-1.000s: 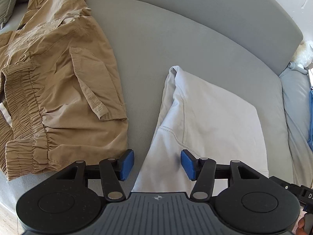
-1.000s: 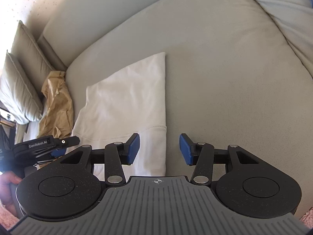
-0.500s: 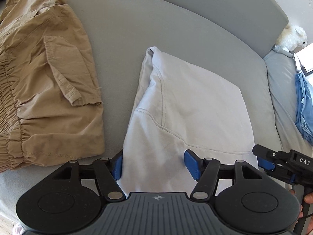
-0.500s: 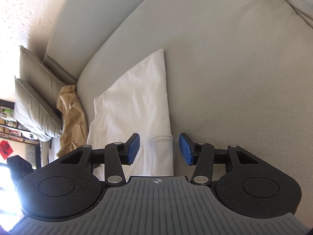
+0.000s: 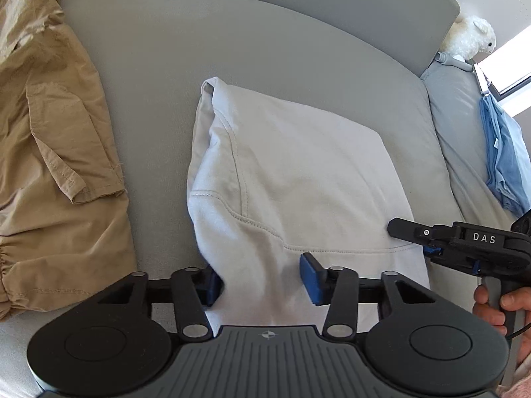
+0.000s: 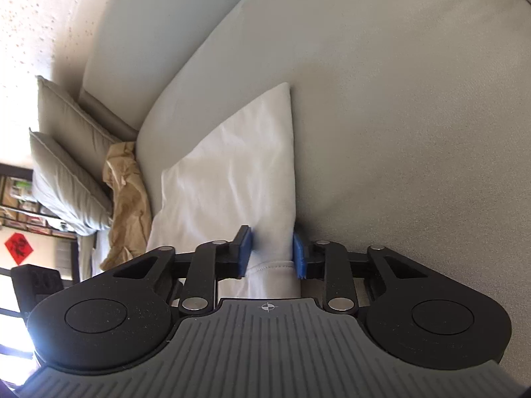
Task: Fold clothes
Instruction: 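Grasp the sweatshirt edge with both grippers and lift it up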
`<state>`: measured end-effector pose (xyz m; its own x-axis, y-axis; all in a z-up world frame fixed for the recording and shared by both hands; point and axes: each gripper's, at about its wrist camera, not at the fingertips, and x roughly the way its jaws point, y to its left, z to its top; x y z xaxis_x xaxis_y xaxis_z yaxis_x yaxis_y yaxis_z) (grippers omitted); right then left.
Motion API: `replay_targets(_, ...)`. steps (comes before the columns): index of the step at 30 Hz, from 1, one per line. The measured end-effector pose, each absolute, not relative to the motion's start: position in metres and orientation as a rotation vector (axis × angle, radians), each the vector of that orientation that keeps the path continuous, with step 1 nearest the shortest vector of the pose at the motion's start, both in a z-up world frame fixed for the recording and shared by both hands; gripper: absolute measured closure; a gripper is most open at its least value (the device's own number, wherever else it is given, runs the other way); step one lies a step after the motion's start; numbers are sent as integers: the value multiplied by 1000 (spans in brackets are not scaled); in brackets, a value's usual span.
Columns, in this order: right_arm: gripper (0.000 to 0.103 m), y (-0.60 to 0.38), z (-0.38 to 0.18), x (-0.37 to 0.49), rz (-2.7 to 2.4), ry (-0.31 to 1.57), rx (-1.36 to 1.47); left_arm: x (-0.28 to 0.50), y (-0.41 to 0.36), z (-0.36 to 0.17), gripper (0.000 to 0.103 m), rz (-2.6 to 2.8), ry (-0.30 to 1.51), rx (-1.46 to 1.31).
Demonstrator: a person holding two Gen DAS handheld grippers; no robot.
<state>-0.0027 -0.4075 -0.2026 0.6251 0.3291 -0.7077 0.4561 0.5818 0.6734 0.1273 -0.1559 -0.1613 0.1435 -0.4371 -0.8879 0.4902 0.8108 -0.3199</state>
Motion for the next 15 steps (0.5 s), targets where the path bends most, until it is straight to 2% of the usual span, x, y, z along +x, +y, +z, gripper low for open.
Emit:
replay_targets(1,91,-406,-200,-3,-98,936,953,122,-161,-159,78,-656,1238,85)
replay_targets(4,95,-381,-180,7,-133,959,721,106,-182,-150,88,-611,1162,224)
replay_targets(8,98,-350,-158,19,-165,981,461,87,-200,-134,89,-567,1071,350)
replay_targets(15,98,-328,-111,8,-165,922,225,49,-215,-99,89,-593,958,399)
